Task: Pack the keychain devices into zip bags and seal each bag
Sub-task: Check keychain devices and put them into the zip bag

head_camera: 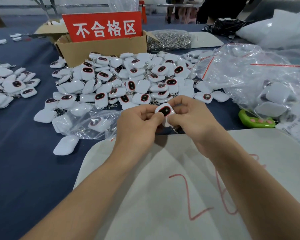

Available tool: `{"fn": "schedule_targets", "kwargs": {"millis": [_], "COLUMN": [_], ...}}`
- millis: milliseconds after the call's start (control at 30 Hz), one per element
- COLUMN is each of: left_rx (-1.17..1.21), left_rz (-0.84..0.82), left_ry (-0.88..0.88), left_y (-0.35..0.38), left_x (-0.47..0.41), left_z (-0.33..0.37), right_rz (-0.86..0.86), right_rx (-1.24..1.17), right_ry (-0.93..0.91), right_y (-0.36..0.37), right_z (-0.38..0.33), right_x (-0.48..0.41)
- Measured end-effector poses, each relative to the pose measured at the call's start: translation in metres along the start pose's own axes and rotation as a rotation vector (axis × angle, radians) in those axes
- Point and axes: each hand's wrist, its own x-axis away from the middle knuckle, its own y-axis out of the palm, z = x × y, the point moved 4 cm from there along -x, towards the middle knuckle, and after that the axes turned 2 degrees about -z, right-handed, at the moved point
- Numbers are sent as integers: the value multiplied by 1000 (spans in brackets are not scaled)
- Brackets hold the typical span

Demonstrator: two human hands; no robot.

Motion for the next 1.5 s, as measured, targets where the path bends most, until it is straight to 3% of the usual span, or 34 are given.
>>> {"fn": "schedule_targets", "kwargs": {"millis": [133, 300, 567, 700, 833, 933, 1300, 1500], "left_rx": [81, 26, 104, 113, 148, 159, 201, 248], "left_rz": [65, 70, -72, -27, -11, 3, -85, -59], "left_ry": [-21, -7, 83, 50, 40, 55, 52, 98], "left_y": [-3, -5, 2, 1, 1, -1, 6, 1], "left_x": [-1, -6, -7, -6, -4, -5, -2, -4], "left_z": [0, -4, -2, -5, -6, -6, -4, -1], "right_rz": [101, 38, -5, 29, 131, 106, 149, -9], "right_rx": [80, 243, -150, -100, 2, -41, 33, -87], "right_ry": [-143, -283, -64, -52, -154, -177, -295, -238], "right_y": [-3, 11, -5, -9, -13, -14, -15, -17], "right_z": [-3, -5, -7, -8, -11, -13, -16, -14], "right_x": [1, 6, 2, 4, 6, 7, 5, 5]}}
